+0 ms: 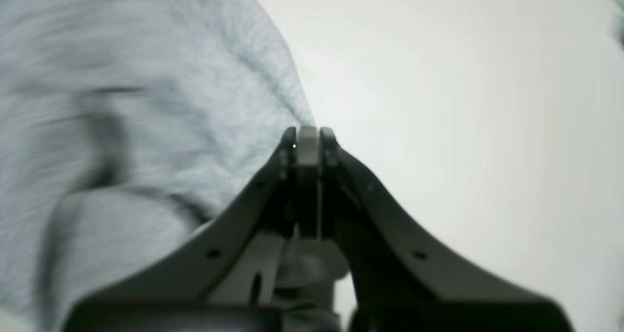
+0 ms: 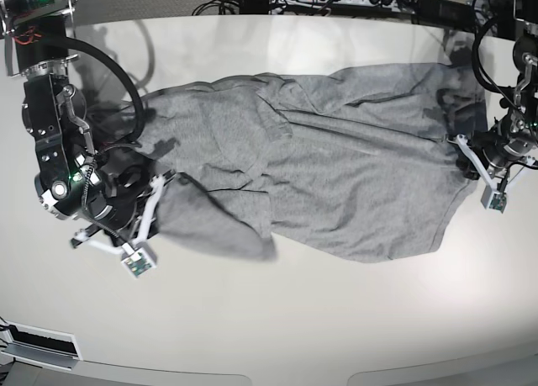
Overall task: Layout the t-shirt on the table in an organized manner, then fold the t-shirt properly
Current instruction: 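Grasp the bunched fabric with the right gripper and pull it outward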
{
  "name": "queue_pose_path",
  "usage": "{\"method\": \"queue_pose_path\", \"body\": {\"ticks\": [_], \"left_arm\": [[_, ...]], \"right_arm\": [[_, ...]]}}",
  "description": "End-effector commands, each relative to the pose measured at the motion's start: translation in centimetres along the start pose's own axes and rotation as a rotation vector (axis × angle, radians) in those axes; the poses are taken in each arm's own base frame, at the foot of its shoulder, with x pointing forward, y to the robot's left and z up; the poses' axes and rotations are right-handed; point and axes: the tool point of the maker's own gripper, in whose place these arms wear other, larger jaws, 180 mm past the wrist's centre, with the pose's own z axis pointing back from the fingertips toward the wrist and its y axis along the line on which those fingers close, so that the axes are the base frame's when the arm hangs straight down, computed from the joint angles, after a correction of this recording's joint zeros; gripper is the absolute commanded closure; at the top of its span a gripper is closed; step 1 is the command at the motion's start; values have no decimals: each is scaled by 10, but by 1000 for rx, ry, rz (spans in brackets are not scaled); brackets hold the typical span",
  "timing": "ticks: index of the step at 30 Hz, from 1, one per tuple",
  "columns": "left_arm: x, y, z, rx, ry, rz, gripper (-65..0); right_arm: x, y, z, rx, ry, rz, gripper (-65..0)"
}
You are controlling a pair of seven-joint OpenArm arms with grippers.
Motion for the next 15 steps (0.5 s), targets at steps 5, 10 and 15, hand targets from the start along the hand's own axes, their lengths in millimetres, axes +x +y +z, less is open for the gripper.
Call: {"method": "queue_pose_path", "body": {"ticks": [5, 10, 15], "left_arm": [[17, 13, 5, 30, -46, -16, 0], [19, 13, 5, 29, -61, -16, 0], [21, 14, 5, 31, -64, -17, 0]], "right_arm": [[22, -66, 16, -281, -47, -21, 0], [33, -96, 27, -436, -87, 17, 0], [33, -103, 30, -475, -92, 11, -33]]}}
